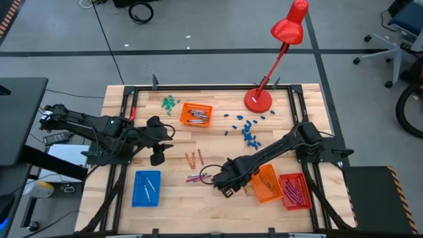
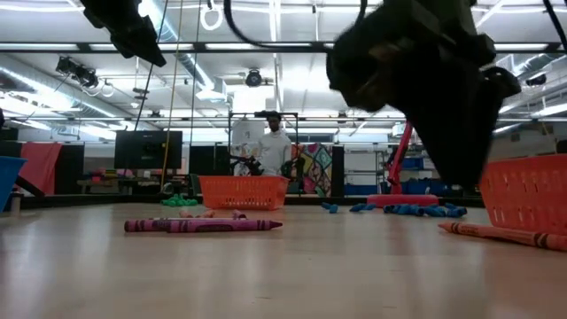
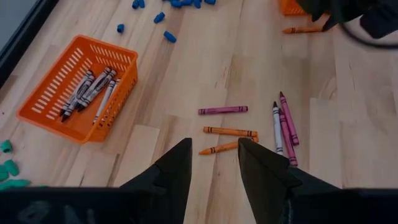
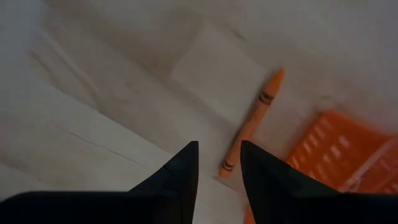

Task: Sort crayons
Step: Put the orange crayon into the bottom orange bin

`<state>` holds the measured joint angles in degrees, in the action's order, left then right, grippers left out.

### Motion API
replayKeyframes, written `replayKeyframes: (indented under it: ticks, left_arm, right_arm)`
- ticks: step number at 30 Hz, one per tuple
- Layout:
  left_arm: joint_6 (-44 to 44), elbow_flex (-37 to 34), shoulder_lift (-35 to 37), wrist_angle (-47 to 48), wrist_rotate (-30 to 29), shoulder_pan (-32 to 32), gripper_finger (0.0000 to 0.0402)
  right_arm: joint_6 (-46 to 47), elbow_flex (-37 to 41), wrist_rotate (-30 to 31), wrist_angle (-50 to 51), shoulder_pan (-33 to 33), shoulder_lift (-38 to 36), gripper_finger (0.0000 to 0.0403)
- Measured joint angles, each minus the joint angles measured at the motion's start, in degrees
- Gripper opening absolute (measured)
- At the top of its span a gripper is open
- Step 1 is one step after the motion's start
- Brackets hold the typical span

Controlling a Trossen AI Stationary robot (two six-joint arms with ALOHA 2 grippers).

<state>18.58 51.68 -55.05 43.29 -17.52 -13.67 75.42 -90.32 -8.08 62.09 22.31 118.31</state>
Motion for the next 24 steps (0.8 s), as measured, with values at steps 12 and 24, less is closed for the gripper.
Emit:
replayKeyframes:
  ticks: [12, 24]
  left_arm:
    - [-1.4, 0.0, 0.0, 0.4, 0.0, 0.0, 0.0142]
    - [-1.3, 0.0, 0.0, 2.4, 0.0, 0.0, 0.0142]
  right_arm:
    - [-1.2, 0.7, -2.0, 2.3, 0.0, 2.6, 0.0123]
    - [-3.4, 7.1, -4.0, -6.5, 0.0, 2.3, 0.012]
